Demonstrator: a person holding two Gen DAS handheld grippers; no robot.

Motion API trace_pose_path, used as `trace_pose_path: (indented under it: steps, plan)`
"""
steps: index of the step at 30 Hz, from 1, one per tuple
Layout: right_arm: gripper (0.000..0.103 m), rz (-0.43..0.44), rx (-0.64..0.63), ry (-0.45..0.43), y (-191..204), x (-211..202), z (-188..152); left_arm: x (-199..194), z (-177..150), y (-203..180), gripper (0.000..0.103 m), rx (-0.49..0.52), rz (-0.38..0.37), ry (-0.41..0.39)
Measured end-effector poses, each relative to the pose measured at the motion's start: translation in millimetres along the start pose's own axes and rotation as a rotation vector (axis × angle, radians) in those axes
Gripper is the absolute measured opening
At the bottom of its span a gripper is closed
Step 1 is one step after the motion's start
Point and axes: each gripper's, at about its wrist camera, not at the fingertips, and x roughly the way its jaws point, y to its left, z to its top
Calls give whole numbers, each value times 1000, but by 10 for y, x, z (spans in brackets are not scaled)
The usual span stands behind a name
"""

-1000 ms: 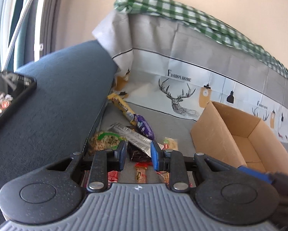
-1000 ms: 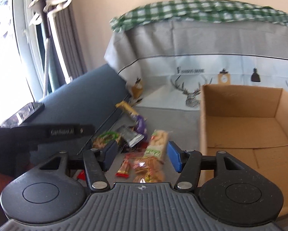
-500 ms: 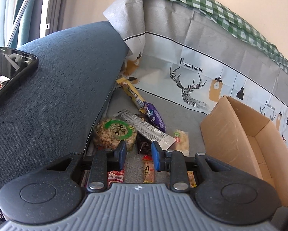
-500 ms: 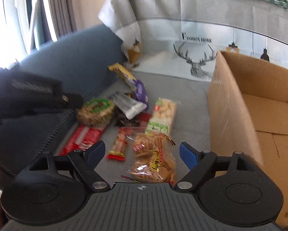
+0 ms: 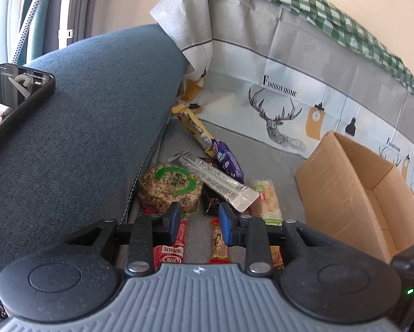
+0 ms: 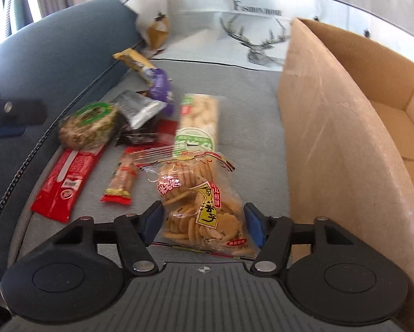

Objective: Organize snacks
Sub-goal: 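Move both tools toward the snack pile beside the box, then grasp the rice cracker bag with the right tool while the left tool grasps the red wafer pack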

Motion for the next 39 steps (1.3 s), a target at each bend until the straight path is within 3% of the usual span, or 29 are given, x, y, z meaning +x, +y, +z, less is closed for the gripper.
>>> trace_pose_path:
  steps: [6,9,17,19,23,28,29,31,32,39]
  plan:
    - [58,87,-1,-34,-72,-129,-5,238,18,21,33,-8,45,99]
    - [58,143,-27,-49,-80,-301,1,372,13,23,33,-3,103,153]
    - [58,241,-137,-4,-122,-728,-260,808,-55,-130,45,147,285,264]
    - [58,245,-149,38,-130,-783,-350,896,-74,-145,52,175,292,285]
    - [58,248,-162,25,-135,-835,-381,963,-94,-142,53,181,304,287]
    - [58,251,-143,50,-137,-735,-408,894,-81,-64,32,141,276,277]
    - [58,251,-147,53,-129,-725,-421,883,-85,-53,23,127,269,274]
    - [58,252,-152,59,-119,-693,-428,819,-77,-20,14,100,244,254]
    - [58,254,-152,61,-118,-688,-438,777,-76,-17,0,90,233,248]
    - [59,254,-150,56,-94,-676,-442,512,-43,61,0,22,135,199]
